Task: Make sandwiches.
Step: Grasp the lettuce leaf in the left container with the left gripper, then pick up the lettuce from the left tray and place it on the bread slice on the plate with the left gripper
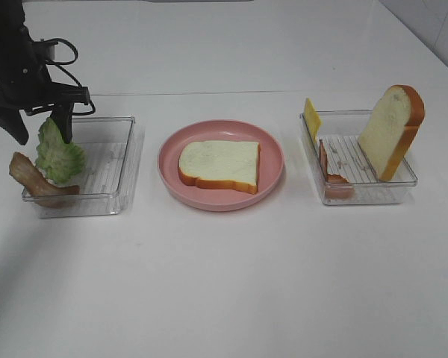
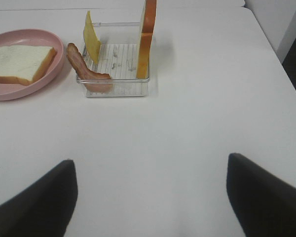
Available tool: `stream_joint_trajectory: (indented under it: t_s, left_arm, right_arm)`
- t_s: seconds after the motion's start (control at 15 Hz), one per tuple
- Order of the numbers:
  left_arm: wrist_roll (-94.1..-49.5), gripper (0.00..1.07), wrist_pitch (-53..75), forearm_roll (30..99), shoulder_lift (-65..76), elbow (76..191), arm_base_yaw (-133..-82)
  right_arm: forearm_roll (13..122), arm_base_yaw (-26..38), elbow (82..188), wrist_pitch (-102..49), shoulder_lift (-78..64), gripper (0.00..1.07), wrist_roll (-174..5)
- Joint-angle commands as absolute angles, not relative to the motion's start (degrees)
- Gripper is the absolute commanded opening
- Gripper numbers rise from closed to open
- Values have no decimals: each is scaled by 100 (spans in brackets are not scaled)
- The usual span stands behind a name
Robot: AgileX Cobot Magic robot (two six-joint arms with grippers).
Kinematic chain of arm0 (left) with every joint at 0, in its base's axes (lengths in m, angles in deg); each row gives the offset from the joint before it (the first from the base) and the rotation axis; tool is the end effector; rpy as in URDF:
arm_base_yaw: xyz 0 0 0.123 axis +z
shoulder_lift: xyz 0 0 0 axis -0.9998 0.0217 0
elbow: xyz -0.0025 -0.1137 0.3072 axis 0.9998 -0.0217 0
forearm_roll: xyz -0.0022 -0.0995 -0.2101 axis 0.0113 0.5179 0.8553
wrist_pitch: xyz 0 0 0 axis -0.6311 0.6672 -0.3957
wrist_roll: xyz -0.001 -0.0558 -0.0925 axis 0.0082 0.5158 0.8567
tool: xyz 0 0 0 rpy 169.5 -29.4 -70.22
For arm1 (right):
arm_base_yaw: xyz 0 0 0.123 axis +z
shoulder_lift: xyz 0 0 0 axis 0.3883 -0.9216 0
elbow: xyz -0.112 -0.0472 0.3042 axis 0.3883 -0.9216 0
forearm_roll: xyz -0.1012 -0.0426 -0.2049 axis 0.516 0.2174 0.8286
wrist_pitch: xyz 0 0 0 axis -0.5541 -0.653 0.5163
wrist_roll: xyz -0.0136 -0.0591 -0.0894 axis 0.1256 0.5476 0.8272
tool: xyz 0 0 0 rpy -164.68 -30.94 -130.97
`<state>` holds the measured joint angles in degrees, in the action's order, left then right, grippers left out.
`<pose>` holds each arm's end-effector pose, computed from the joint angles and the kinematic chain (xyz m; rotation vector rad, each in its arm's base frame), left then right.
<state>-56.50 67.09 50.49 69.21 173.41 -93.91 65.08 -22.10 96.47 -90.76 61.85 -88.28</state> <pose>0.4843 -0.0448 0.1860 -0.1748 3.0320 -0.0405 -0.0516 0.0030 0.2604 -0.0358 2.0390 0.0410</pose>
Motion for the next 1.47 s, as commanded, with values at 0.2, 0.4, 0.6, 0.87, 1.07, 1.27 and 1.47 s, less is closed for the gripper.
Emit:
stream_joint_trajectory:
  t_s: [0.2,0.4,0.6,0.87,1.07,1.27,1.47]
  left_arm:
    - [-5673,39,6663,5077,6950,17300,-9408]
    - [-5673,25,6663,5060,6950,17300,-9408]
    - [-5673,6,6663,5037,6950,17300,-9408]
    - [-5793,0,6646,5037,6801,17346,-9408]
    - [-5885,0,6755,5215,6589,17581,-9408]
    - [-6240,0,6537,6367,6182,17747,-9408]
    - [-6687,0,6463,7570,6188,17770,-9425]
  right_arm:
    - [6542,-2199,9642,-9036,6242,78,-8891]
    - [6542,-2199,9642,-9036,6242,78,-8891]
    - [6542,-2199,9642,-9036,6242,78,-8891]
    - [6542,-2199,9642,-9036,6242,78,-8891]
    - [6542,-2199,9642,-9036,6242,78,-8891]
    - [6542,-2199,9642,-9036,6242,78,-8891]
    - [6542,-2199,9642,-9036,6242,78,-8891]
